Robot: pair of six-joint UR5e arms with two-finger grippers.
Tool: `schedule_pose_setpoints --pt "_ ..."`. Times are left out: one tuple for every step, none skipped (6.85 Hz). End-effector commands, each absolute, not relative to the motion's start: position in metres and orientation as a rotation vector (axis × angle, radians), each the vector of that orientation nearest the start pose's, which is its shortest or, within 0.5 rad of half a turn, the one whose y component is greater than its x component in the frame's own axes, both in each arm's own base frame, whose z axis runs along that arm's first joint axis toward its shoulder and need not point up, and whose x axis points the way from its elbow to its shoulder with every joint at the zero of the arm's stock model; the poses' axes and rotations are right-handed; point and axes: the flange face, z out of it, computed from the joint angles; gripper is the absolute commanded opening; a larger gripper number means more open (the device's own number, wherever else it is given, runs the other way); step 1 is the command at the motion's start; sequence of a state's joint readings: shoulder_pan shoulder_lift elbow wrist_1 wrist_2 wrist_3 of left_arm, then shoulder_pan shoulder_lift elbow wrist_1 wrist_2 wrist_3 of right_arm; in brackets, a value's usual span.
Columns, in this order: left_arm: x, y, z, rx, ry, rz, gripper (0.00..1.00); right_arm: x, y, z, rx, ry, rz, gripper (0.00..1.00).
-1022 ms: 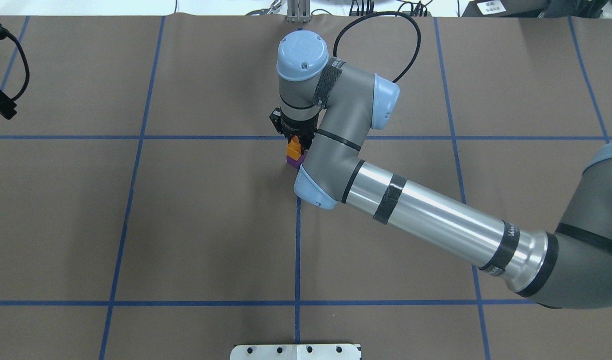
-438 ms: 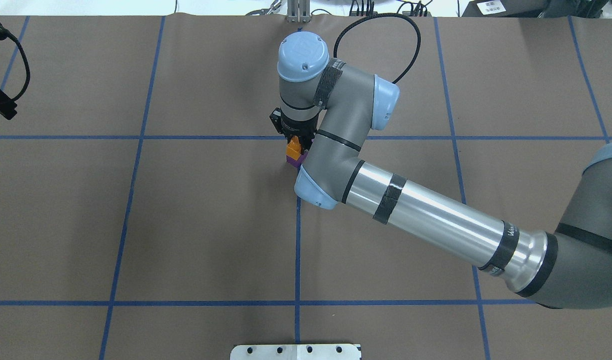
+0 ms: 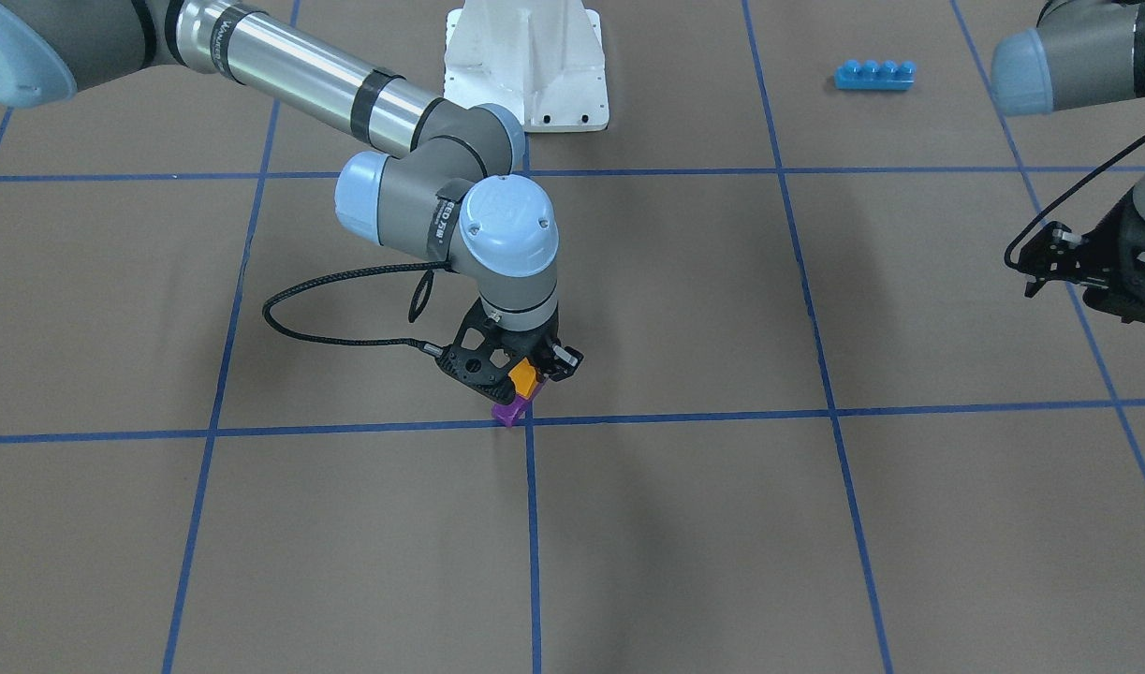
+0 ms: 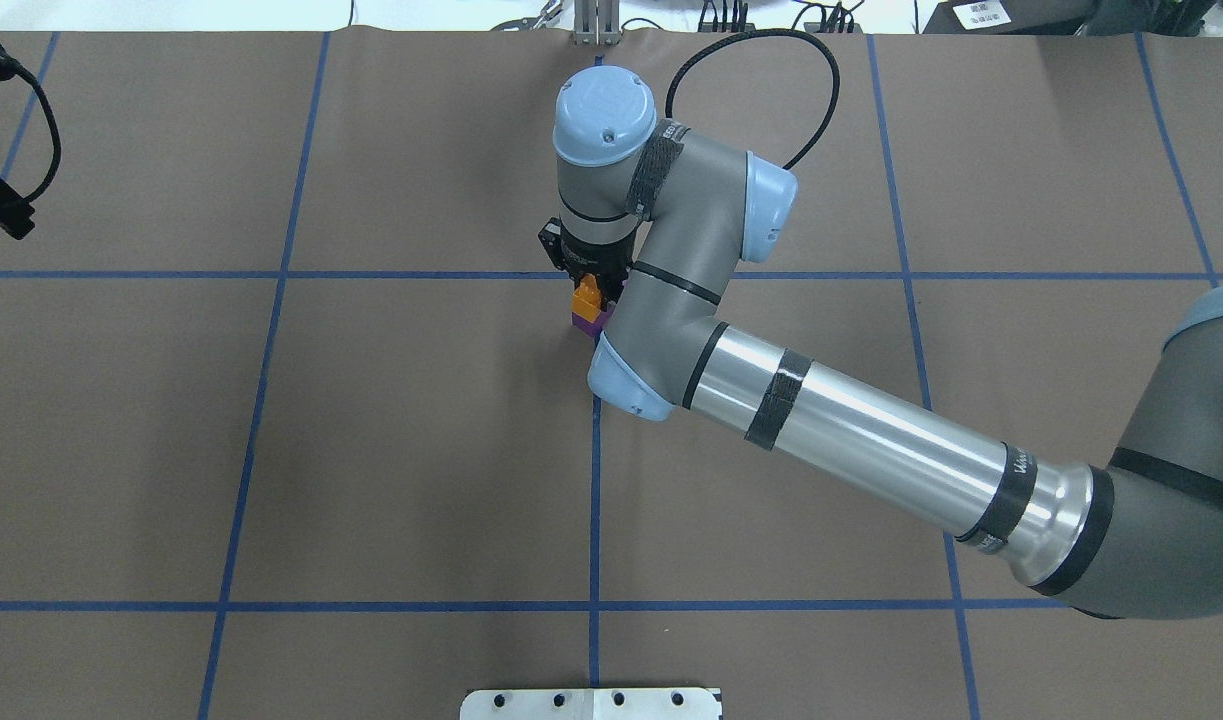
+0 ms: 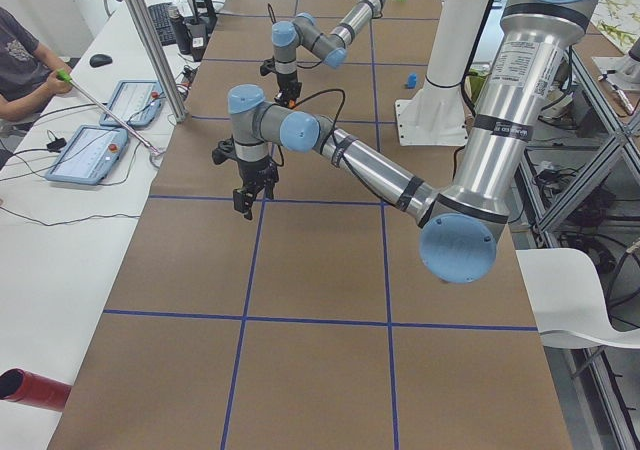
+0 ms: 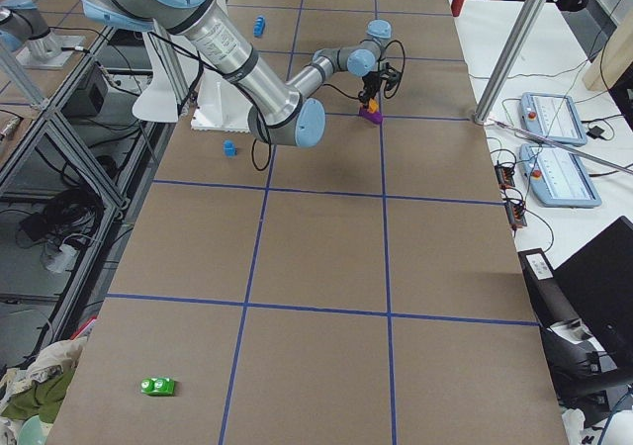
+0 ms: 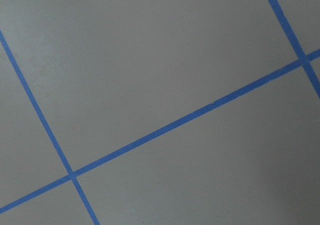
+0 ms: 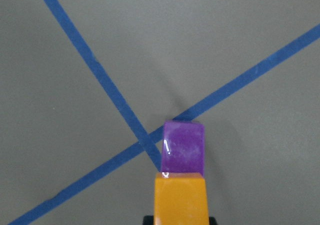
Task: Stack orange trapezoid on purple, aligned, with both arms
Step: 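Hold the orange block on the purple block, adjusting alignment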
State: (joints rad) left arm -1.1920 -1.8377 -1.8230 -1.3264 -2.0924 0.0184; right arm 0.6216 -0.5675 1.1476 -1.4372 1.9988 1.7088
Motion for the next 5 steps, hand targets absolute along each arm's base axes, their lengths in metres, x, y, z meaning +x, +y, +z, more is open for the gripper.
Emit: schedule_pose_setpoints --pt "0.1338 -0.5626 0.4343 0.173 0.561 0.457 1.0 -0.6142 -0.5527 0.1784 -0.23 -0.797 0.562 0.0" --pt "0.1338 -0.5626 0.4343 0.173 0.561 0.457 1.0 -0.6134 -0.5537 0.1779 -0.229 -0.8 0.562 0.0" --pt "0.1338 -0.5626 0.4343 0.173 0.561 0.457 1.0 -0.6131 -0.5535 0.1789 -0.228 -0.805 0.561 0.12" --pt "0.1339 -0.5625 0.4342 0.173 0.563 0.457 1.0 -0.6128 -0.5533 0.1772 -0.226 -0.813 0.56 0.73" --pt "0.1338 -0.5626 0.4343 0.173 0.561 0.457 1.0 -0.6115 -0.5522 0.1749 -0.226 -0.819 0.559 1.0"
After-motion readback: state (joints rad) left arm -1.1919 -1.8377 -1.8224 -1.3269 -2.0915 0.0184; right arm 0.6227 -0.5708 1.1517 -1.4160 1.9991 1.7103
